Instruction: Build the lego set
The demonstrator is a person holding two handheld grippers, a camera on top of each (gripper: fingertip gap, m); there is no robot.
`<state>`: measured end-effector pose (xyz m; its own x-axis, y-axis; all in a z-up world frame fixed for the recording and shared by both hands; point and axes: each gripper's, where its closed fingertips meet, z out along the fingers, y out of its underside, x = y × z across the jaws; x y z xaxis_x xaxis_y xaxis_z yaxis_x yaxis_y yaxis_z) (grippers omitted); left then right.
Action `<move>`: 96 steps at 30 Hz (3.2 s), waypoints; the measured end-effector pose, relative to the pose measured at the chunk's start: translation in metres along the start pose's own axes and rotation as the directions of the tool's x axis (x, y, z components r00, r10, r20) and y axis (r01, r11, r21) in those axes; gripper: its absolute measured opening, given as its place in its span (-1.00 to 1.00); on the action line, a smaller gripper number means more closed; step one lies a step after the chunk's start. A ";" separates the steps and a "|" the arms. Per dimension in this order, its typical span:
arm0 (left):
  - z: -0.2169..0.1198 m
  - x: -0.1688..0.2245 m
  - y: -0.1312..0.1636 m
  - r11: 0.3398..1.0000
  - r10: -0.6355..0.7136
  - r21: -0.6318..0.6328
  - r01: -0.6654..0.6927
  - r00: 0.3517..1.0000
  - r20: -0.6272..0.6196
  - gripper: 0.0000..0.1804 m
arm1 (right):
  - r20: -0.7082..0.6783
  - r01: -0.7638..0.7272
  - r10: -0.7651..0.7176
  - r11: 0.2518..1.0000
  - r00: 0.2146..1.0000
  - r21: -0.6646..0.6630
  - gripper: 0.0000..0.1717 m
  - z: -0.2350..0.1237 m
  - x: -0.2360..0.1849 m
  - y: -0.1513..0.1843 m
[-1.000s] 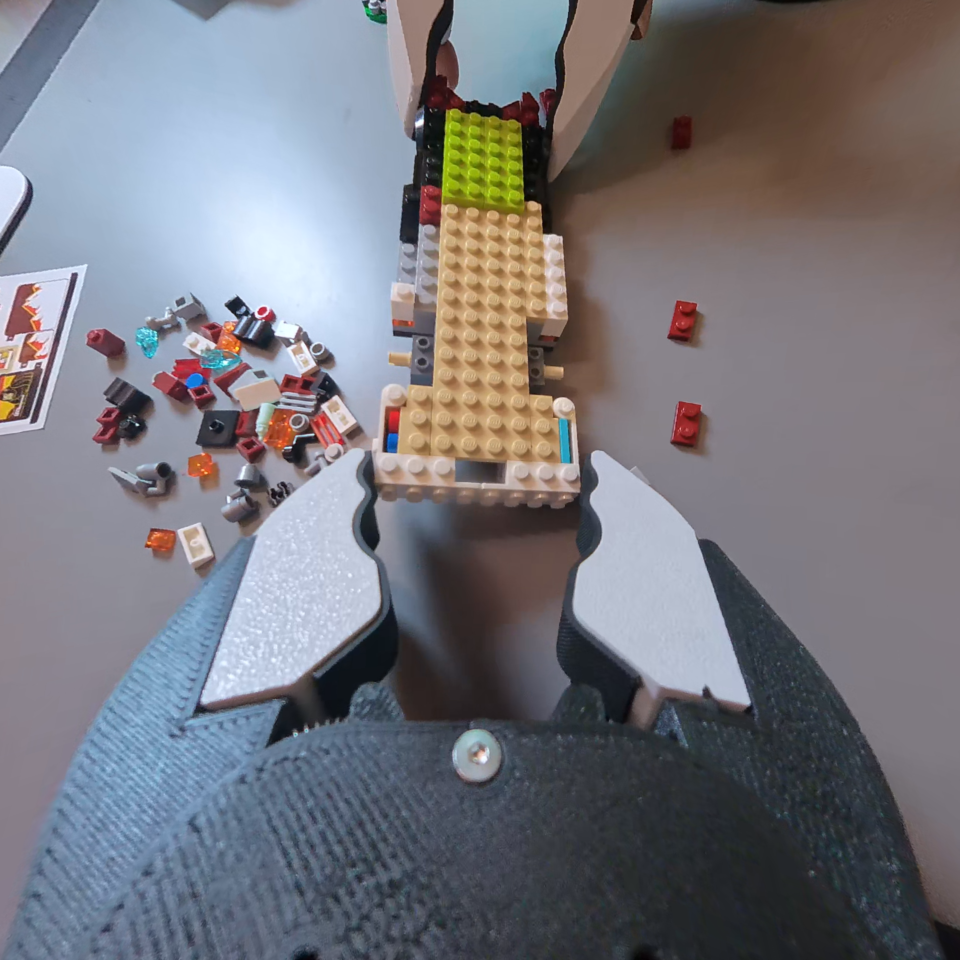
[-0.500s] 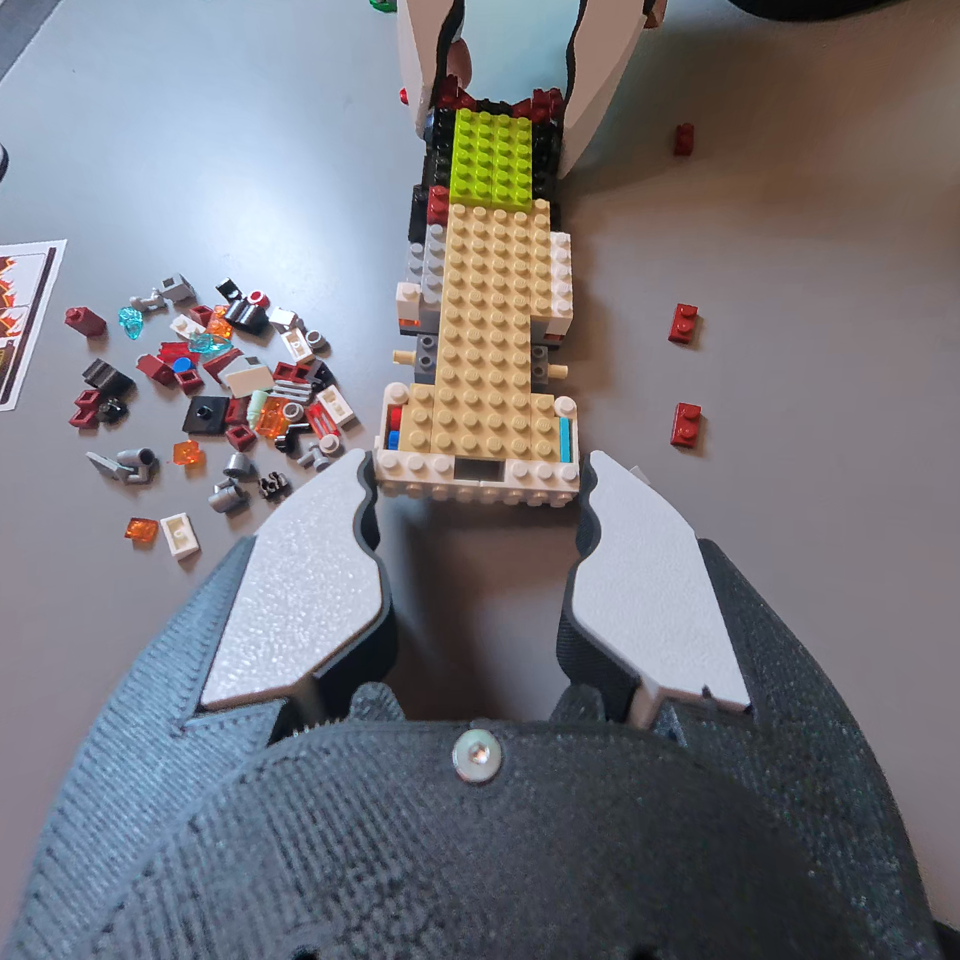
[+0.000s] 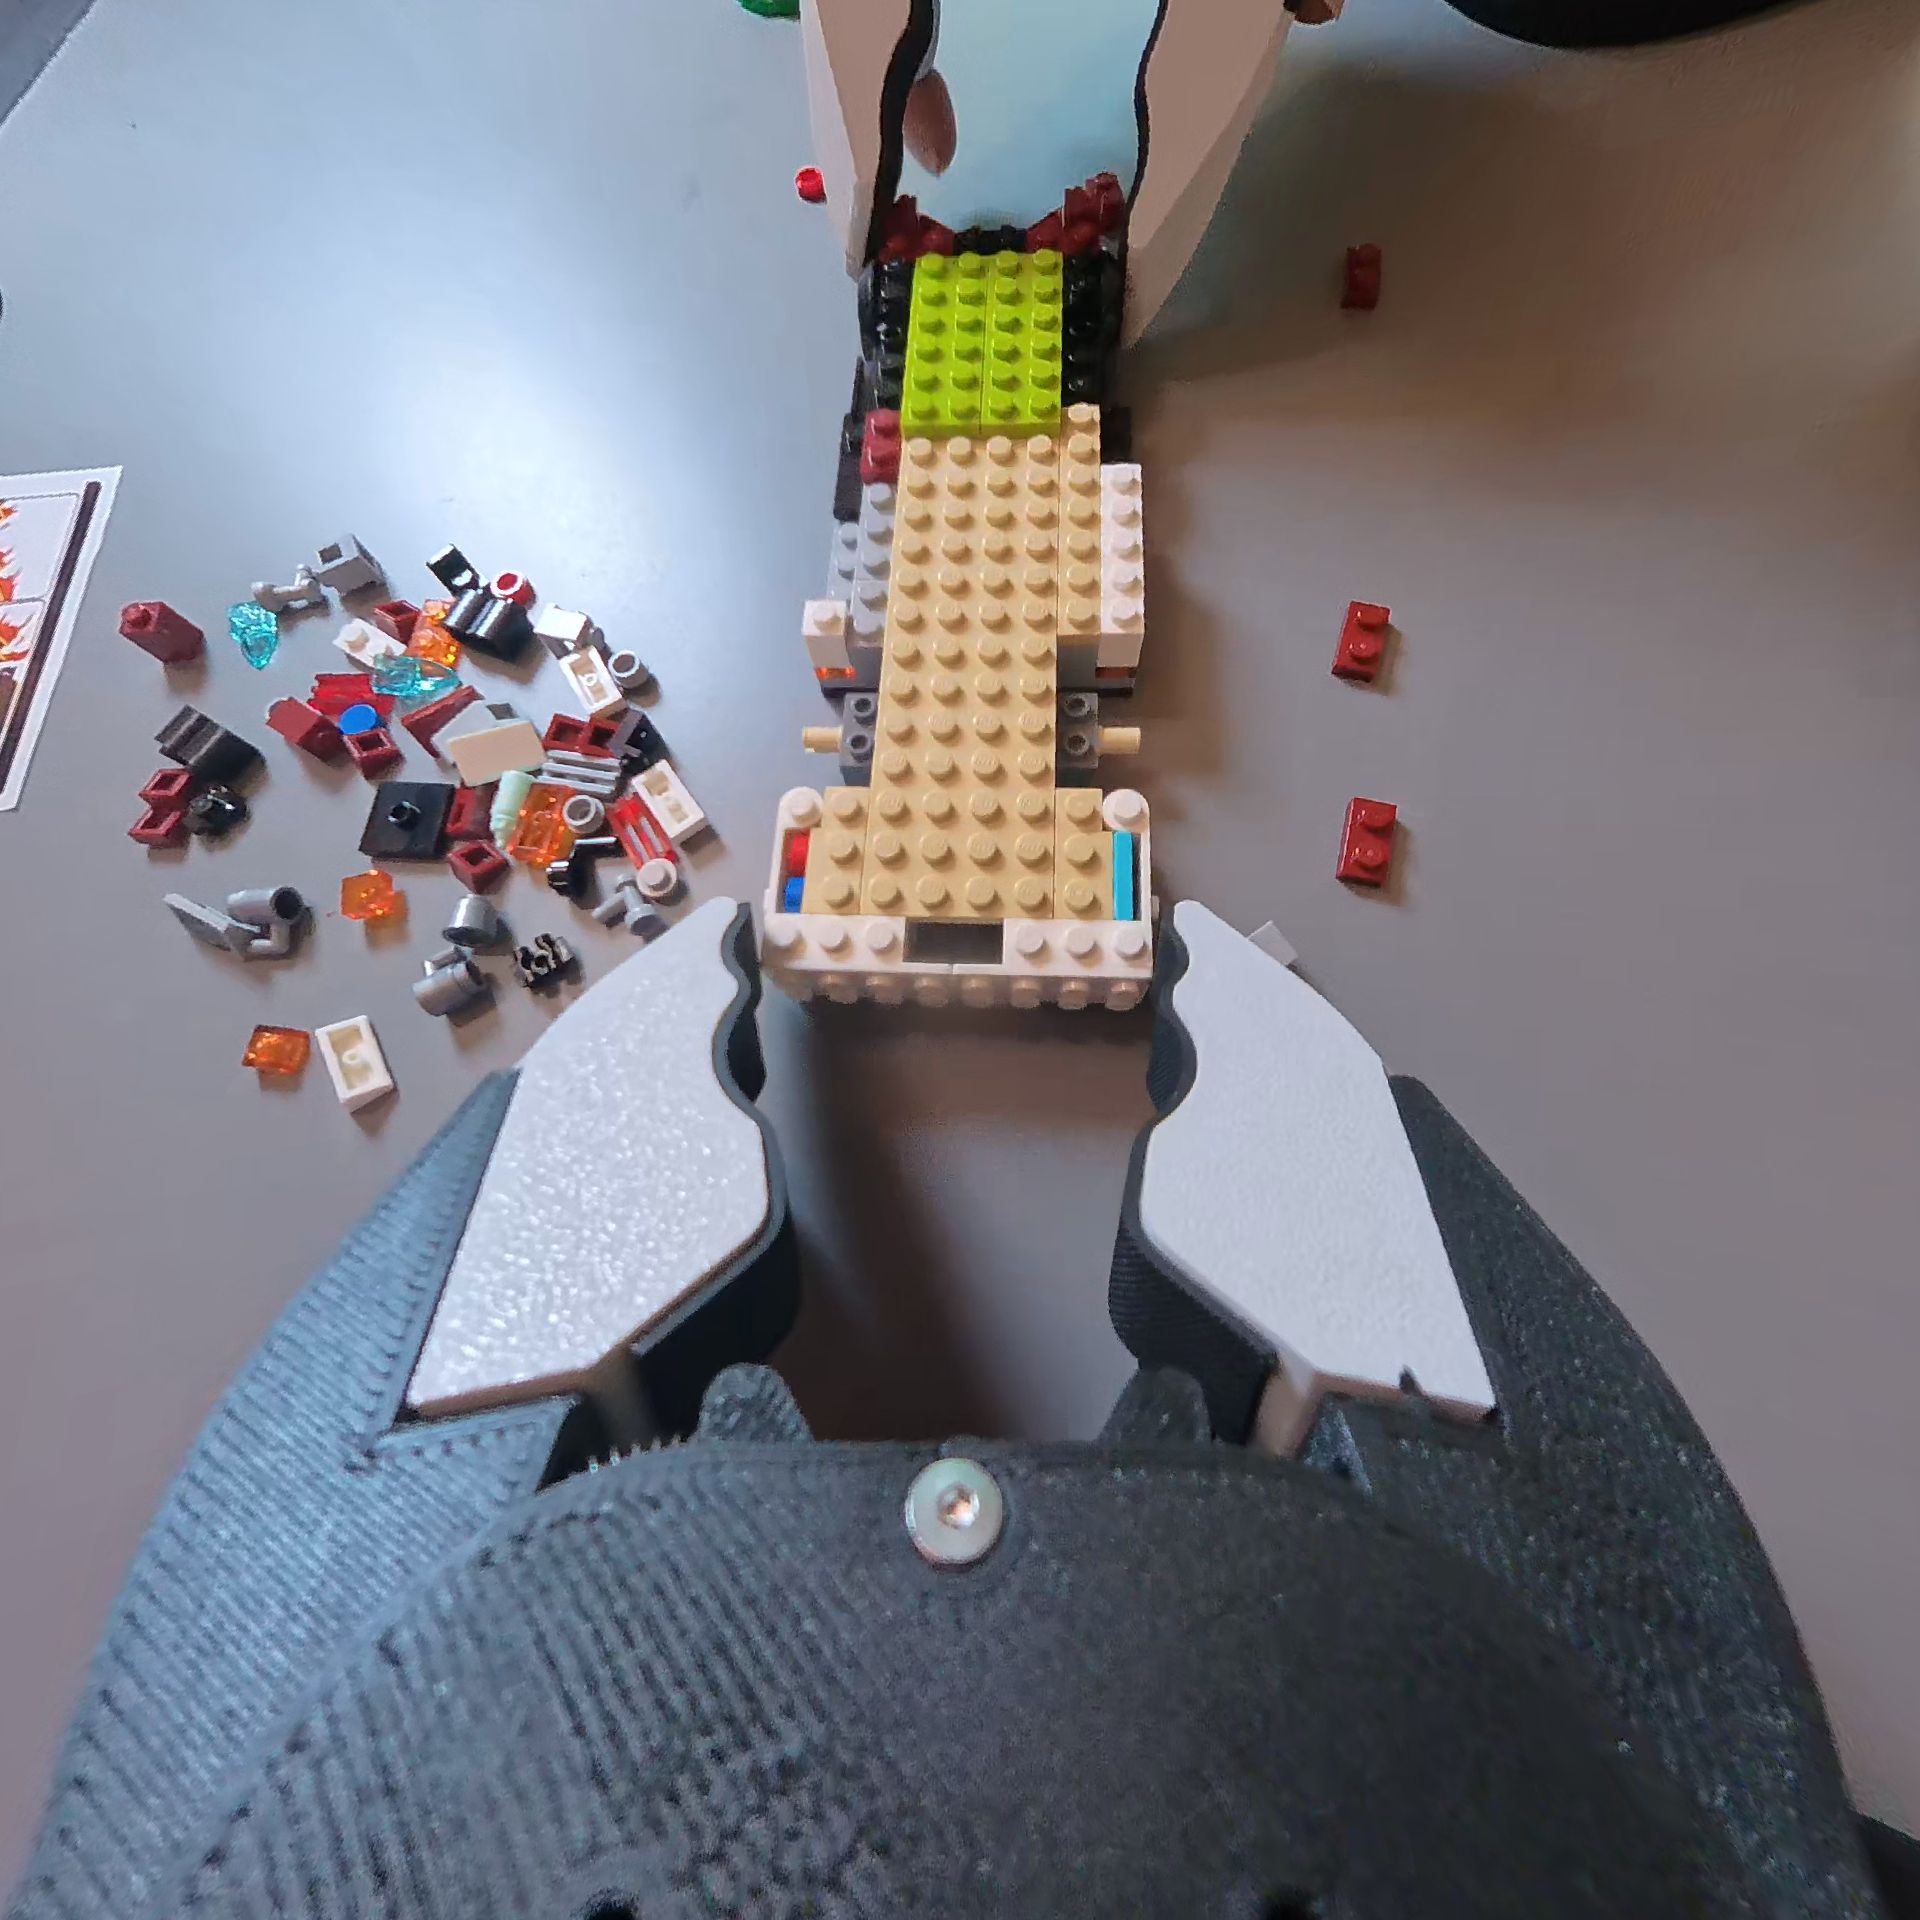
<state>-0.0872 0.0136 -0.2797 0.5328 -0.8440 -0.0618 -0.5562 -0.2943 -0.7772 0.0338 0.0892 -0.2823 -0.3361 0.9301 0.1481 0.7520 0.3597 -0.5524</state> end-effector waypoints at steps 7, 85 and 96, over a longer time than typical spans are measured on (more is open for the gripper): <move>-0.001 0.001 0.001 1.000 0.002 -0.004 -0.002 1.000 0.000 -0.19 | -0.017 -0.029 0.029 0.999 0.999 0.034 -0.41 -0.019 -0.003 -0.001; 0.000 -0.002 0.001 0.999 0.051 -0.001 -0.051 0.999 -0.009 -0.20 | 0.244 -0.016 0.024 0.999 0.970 -0.035 -0.91 0.001 0.016 -0.033; 0.000 -0.001 0.001 0.998 0.056 -0.005 -0.056 0.998 -0.010 -0.20 | 0.340 -0.054 0.073 0.996 0.938 -0.066 -0.88 0.004 0.009 -0.035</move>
<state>-0.0891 0.0141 -0.2804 0.4941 -0.8638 -0.0990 -0.5882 -0.2483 -0.7696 0.0022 0.0849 -0.2651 -0.4529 0.8730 -0.1807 0.8049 0.3133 -0.5039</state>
